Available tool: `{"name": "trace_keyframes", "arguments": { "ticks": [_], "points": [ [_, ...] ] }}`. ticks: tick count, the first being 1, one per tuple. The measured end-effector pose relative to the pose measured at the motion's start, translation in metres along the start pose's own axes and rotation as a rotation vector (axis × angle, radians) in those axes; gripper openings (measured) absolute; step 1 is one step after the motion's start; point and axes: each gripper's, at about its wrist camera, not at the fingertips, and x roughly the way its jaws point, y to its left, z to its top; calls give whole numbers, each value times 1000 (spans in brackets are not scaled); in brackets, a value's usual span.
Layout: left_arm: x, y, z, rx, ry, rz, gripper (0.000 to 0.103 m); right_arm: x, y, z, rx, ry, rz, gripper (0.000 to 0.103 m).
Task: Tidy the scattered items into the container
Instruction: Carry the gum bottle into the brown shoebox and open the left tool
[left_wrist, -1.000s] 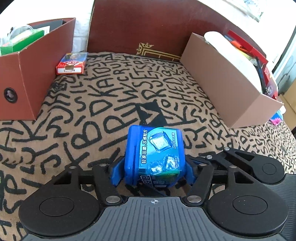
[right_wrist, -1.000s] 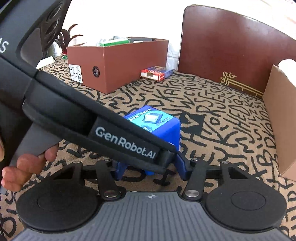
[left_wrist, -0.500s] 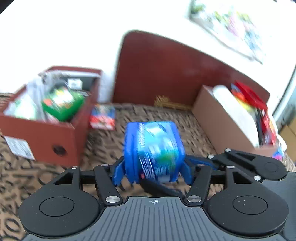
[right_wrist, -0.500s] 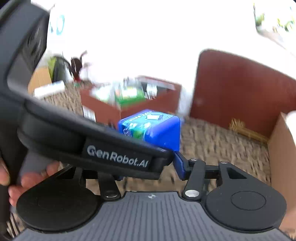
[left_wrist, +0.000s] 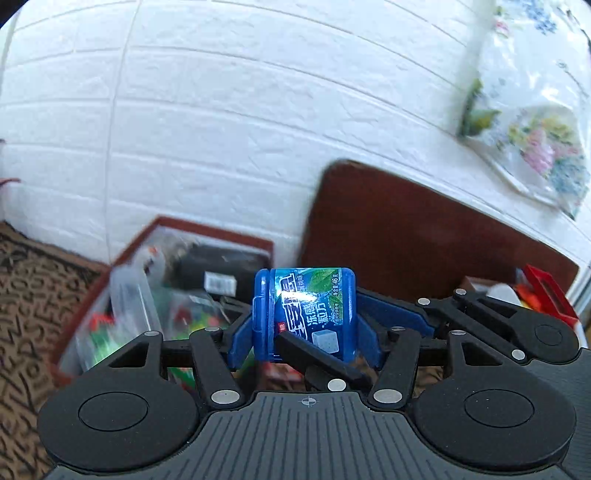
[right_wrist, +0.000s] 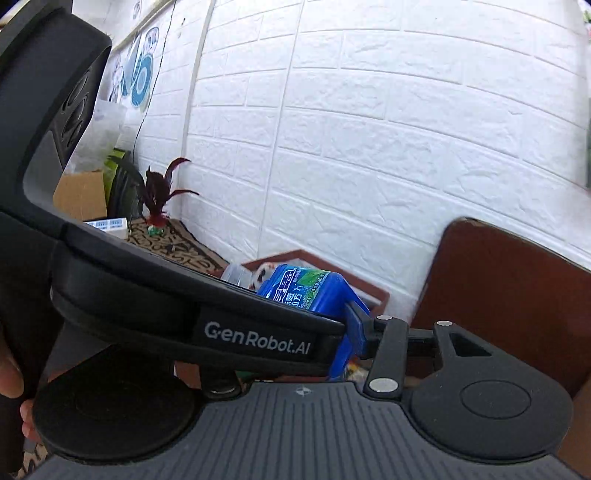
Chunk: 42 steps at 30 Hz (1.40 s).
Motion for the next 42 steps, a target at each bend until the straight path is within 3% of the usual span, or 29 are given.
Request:
{"name": "trace_keyframes", "arguments": {
  "ticks": [12, 14, 16, 20, 25, 35, 38, 42],
  "points": [
    [78, 54, 39, 3, 56, 55, 71, 96, -29, 4, 72, 4, 55, 57],
    [86, 61, 38, 18, 58, 92, 74, 111, -33, 0, 121, 34, 92, 63],
    [85, 67, 36, 11, 34, 143, 88, 115, -35, -6, 146, 53, 91, 67],
    [74, 78, 31, -19, 6, 112, 90, 103, -37, -15, 149, 32, 91, 71],
    [77, 75, 26, -28, 44, 72, 79, 102, -31, -20, 109, 74, 84, 58],
    [83, 74, 22, -7, 46, 100, 85, 111, -24, -16, 83, 85, 74, 52],
    [79, 70, 19, 14, 40, 92, 90, 111, -25, -18, 107, 81, 79, 56],
    [71, 63, 16, 34, 19, 90, 103, 102, -24, -19, 114, 55, 69, 84]
  ]
}}
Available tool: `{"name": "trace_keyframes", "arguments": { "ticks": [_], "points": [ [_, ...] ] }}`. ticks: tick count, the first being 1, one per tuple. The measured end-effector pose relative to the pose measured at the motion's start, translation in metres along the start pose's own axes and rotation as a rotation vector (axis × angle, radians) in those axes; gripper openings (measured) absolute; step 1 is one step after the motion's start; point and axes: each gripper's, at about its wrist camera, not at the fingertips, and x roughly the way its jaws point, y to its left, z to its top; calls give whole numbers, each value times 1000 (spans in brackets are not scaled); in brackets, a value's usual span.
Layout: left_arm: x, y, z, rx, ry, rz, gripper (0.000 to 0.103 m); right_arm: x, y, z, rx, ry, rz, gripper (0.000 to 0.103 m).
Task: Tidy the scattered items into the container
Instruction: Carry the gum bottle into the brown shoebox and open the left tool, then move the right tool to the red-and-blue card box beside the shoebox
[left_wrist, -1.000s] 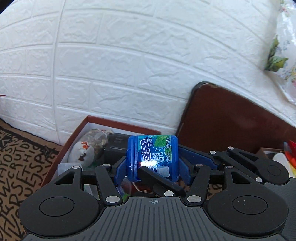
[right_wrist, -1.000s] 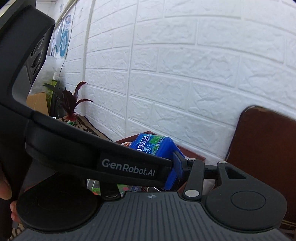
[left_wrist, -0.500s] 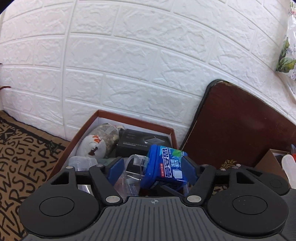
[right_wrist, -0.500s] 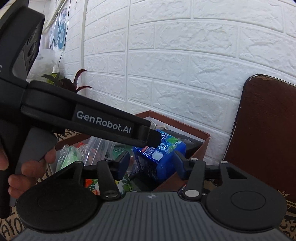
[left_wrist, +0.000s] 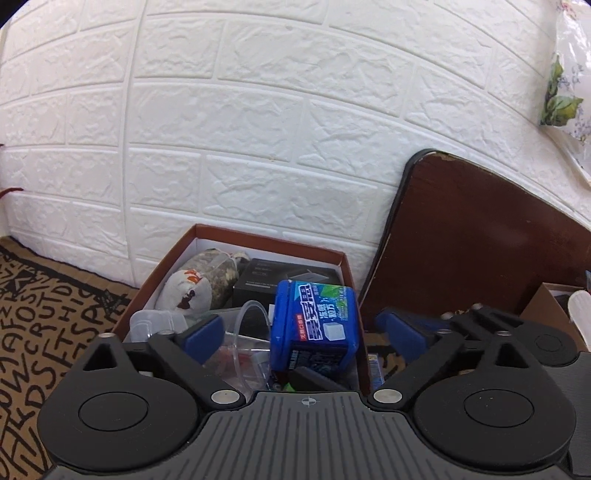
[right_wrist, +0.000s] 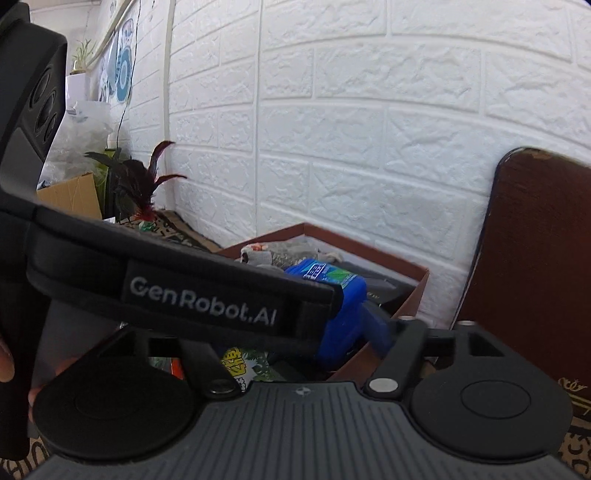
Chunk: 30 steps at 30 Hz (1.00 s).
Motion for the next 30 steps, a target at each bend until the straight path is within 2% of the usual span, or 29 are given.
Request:
{"name": "trace_keyframes", "arguments": {
  "ticks": [3, 8, 12, 17, 21, 25, 28, 30],
  "points": [
    [-13, -9, -1, 16, -20, 3, 103, -15, 1, 2, -7, -36, -8, 98],
    [-43, -24, -4, 8, -44, -56, 103, -50, 7, 3, -29, -71, -3, 101],
    [-70, -40, -19, -10, -71, -92, 103, -87, 3, -6, -30, -109, -12, 101],
    [-91, -65, -50, -24, -62, -145, 103, -131, -4, -34, -34, -130, -56, 101],
    [-92, -87, -80, -56, -49, -195, 103, -149, -11, -61, -38, -102, -75, 102],
    [-72, -102, -113, -68, -80, -110, 103, -142, -14, -89, -52, -30, -100, 102],
    [-53, -101, -125, -113, -79, -80, 102, -129, -17, -108, -65, 28, -113, 101],
    [-43, -101, -128, -123, -96, -32, 101, -119, -22, -118, -50, 55, -120, 100]
  ]
}}
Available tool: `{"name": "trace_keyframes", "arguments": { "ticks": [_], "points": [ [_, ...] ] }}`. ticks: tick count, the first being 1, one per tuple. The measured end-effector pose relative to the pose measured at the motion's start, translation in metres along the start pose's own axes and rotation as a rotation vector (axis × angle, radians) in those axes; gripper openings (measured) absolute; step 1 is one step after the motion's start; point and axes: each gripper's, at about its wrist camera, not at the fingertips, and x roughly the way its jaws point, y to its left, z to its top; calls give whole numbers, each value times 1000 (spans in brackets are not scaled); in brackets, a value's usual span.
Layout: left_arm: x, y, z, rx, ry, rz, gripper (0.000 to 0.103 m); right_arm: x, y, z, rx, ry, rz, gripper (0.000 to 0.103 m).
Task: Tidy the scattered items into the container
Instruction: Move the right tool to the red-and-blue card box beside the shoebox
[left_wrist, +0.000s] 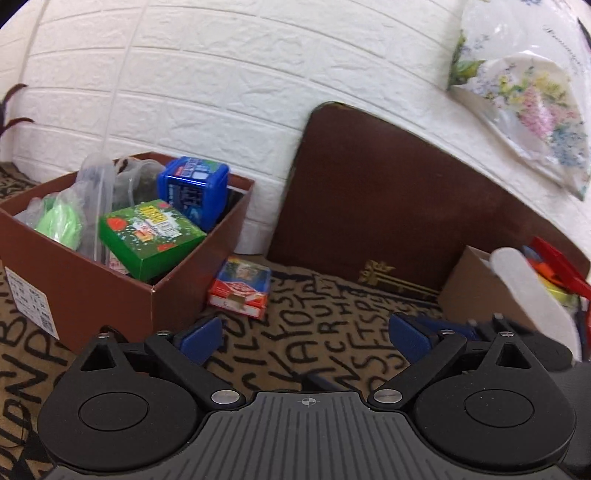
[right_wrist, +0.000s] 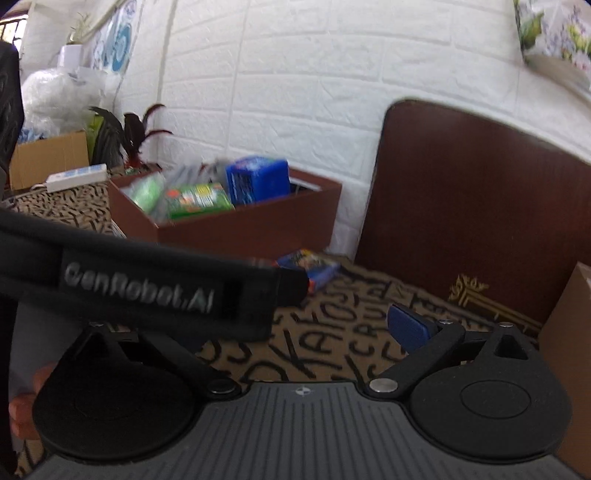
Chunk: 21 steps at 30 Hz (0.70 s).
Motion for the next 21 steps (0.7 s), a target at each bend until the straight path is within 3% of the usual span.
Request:
{"name": "trace_keyframes", "arguments": {
  "ticks": [10, 12, 15, 19, 21],
  "points": [
    [42, 8, -2, -78, 19, 102, 92, 56, -17, -17, 1, 113, -6, 94],
    [48, 4, -4, -75, 36, 96, 93, 65, -22, -16, 11, 115, 2, 91],
    [49, 2, -10, -53, 1, 104, 93, 74, -27, -13, 31, 97, 26, 88],
    [46, 2, -14, -57, -27, 127, 86, 85, -29, -9, 41, 76, 35, 86],
    [41, 3, -13, -57, -34, 96, 86, 90, -30, -9, 52, 69, 33, 85]
  ]
}}
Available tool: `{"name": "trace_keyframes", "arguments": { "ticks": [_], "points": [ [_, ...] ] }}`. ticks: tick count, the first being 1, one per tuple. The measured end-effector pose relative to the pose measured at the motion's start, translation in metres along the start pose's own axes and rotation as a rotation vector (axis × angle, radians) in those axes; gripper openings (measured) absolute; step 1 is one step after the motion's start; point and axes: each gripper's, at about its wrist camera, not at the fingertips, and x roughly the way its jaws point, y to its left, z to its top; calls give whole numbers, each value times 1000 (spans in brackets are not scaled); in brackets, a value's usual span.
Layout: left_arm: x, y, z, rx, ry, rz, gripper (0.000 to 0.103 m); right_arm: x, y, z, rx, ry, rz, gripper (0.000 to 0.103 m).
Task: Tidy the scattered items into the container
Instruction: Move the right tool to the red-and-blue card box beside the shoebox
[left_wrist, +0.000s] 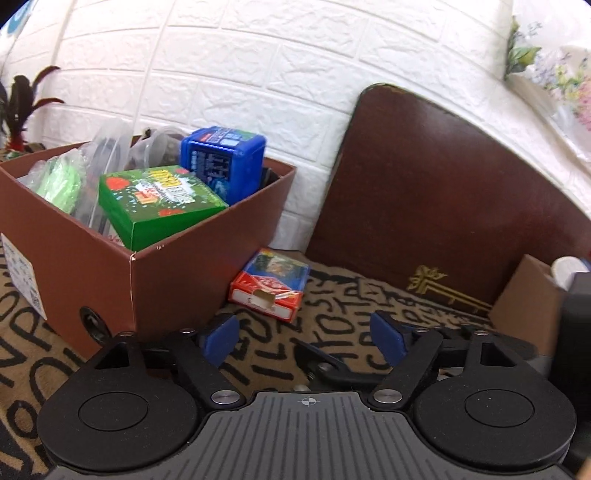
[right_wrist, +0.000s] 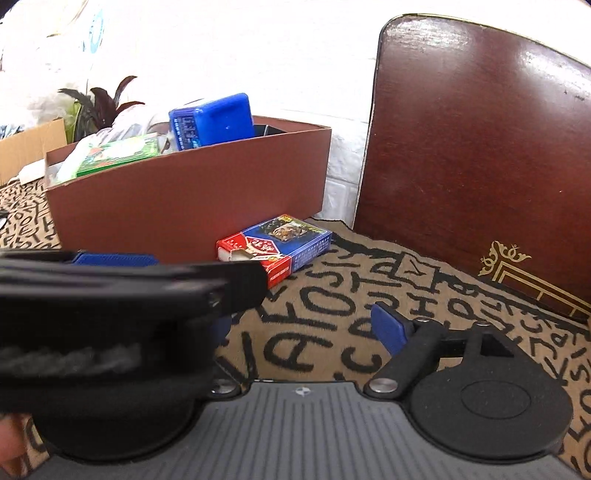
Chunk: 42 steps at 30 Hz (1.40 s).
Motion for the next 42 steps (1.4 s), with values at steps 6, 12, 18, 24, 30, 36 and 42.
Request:
{"name": "trace_keyframes", "arguments": {
  "ticks": [6, 12, 18, 24, 30, 36, 42],
  "points": [
    [1, -3, 0, -25, -68, 104, 81, 7, 0, 2, 32, -22, 11, 82],
    [5, -4, -3, -21, -74, 167, 80, 11, 2, 5, 43, -29, 16, 80],
    [-1, 11, 0, -119, -68, 171, 78, 21, 0, 9, 67, -36, 30, 77],
    [-2, 16, 1, -194, -60, 155, 80, 37, -5, 14, 132, -29, 68, 72],
    [3, 28, -1, -301, -20, 125, 81, 52, -4, 15, 141, 23, 74, 51],
    [5, 30, -3, -316, -5, 118, 84, 46, -10, 13, 172, 18, 28, 13],
    [-2, 37, -6, -394, -37, 104, 84, 40, -8, 15, 154, -18, 43, 41]
  ]
}}
